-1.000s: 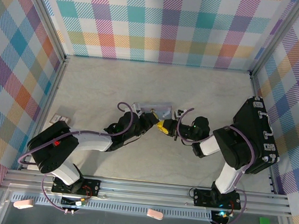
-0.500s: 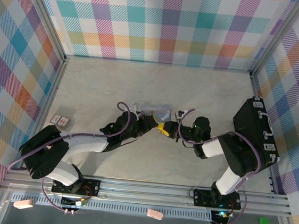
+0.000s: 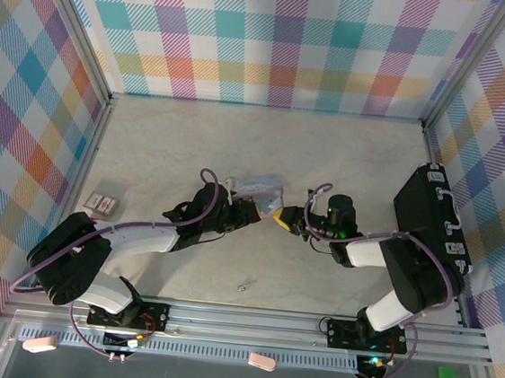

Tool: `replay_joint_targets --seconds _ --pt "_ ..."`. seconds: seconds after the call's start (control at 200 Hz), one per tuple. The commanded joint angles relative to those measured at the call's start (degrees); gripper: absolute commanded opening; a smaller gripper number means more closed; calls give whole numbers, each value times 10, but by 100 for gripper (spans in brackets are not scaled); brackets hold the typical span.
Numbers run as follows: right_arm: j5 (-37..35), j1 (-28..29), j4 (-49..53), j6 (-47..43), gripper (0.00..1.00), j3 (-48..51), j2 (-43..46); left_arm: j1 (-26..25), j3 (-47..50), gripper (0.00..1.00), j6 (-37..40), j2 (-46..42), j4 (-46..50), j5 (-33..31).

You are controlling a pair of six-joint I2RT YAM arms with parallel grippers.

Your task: Unlock the padlock with the key

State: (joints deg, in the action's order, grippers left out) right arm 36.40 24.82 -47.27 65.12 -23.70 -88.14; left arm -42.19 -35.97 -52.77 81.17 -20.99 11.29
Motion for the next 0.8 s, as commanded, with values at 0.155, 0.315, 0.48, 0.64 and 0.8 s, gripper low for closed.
replay_joint_targets --seconds 0.155,0.315,0.48,0.64,0.8 --pt "-131 33 401 -211 8 -65 160 43 -28 2 109 29 65 16" --pt "-202 101 532 -228 20 -91 204 53 -32 4 142 55 112 7" --pt "-277 203 607 -186 24 -120 183 55 -15 13 151 56 130 -8" --pt "-345 315 694 -145 31 -196 116 57 9 28 157 28 152 -23" --pt "-369 399 780 -123 36 -297 22 58 41 46 165 -51 194 -61"
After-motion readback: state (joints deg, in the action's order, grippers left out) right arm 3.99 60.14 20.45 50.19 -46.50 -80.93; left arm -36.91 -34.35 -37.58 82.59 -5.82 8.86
